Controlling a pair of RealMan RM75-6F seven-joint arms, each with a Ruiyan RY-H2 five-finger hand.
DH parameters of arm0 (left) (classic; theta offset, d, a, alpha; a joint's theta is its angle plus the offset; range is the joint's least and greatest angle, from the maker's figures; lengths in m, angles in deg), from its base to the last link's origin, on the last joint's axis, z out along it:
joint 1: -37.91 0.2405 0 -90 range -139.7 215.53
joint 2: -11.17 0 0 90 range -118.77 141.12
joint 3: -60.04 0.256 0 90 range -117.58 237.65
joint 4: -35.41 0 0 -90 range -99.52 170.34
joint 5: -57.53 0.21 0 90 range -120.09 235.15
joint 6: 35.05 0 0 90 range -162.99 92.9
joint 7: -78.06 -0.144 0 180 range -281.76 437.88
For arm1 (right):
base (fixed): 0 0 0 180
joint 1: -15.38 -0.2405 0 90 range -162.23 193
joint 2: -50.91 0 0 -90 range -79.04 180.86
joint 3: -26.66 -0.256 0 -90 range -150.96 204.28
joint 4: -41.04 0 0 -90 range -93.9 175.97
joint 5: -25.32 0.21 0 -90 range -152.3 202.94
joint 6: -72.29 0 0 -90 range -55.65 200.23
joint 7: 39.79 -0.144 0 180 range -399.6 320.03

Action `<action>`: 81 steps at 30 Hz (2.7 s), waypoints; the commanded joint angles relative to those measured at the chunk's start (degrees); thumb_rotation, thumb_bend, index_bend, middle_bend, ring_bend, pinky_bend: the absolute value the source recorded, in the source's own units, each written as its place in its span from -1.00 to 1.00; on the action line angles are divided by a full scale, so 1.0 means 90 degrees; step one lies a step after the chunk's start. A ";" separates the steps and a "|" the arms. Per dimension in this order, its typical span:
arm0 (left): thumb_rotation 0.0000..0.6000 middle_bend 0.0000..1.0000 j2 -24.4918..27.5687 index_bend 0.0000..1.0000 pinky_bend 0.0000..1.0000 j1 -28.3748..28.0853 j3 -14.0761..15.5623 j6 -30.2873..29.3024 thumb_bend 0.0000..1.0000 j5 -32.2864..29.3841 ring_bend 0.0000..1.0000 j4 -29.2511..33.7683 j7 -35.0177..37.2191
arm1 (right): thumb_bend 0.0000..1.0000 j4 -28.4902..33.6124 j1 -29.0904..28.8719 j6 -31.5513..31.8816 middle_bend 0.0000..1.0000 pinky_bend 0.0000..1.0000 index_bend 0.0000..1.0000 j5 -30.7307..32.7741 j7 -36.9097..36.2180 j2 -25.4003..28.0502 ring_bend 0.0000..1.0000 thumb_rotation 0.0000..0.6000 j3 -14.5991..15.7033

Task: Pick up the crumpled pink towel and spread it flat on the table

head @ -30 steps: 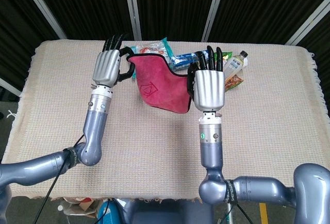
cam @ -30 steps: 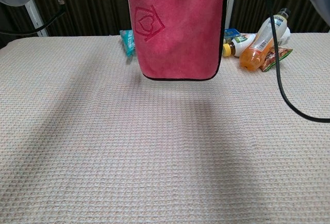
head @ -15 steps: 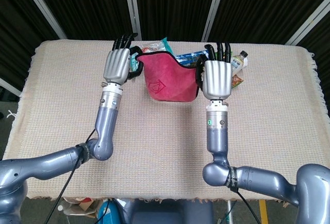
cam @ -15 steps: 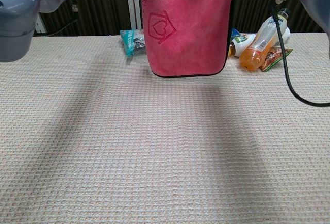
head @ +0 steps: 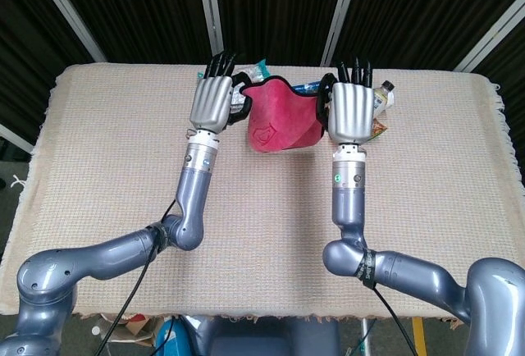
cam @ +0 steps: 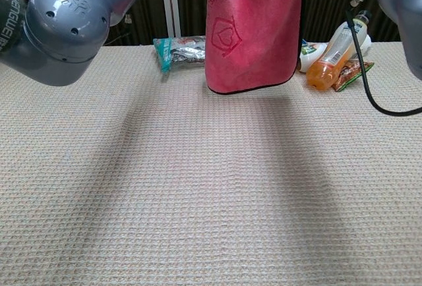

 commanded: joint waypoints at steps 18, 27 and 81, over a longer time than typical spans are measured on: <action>1.00 -0.77 0.0296 0.30 -1.00 0.1695 0.1401 -0.1175 0.05 0.0243 -1.00 0.2778 -0.0198 | 0.08 0.1809 0.1130 0.0896 -0.46 -0.88 0.21 -0.0627 0.0185 -0.0163 -0.81 1.00 0.1636; 1.00 -0.77 0.0394 0.30 -1.00 0.2324 0.1963 -0.1538 0.05 0.0631 -1.00 0.3652 -0.0154 | 0.09 0.2273 0.1551 0.1303 -0.46 -0.88 0.21 -0.1154 0.0467 -0.0434 -0.81 1.00 0.2301; 1.00 -0.78 0.0667 0.30 -1.00 0.4570 0.3964 -0.1780 0.05 0.3017 -1.00 0.4144 0.0179 | 0.09 0.2574 0.3831 0.1061 -0.46 -0.88 0.21 -0.3273 0.0519 -0.0731 -0.81 1.00 0.4125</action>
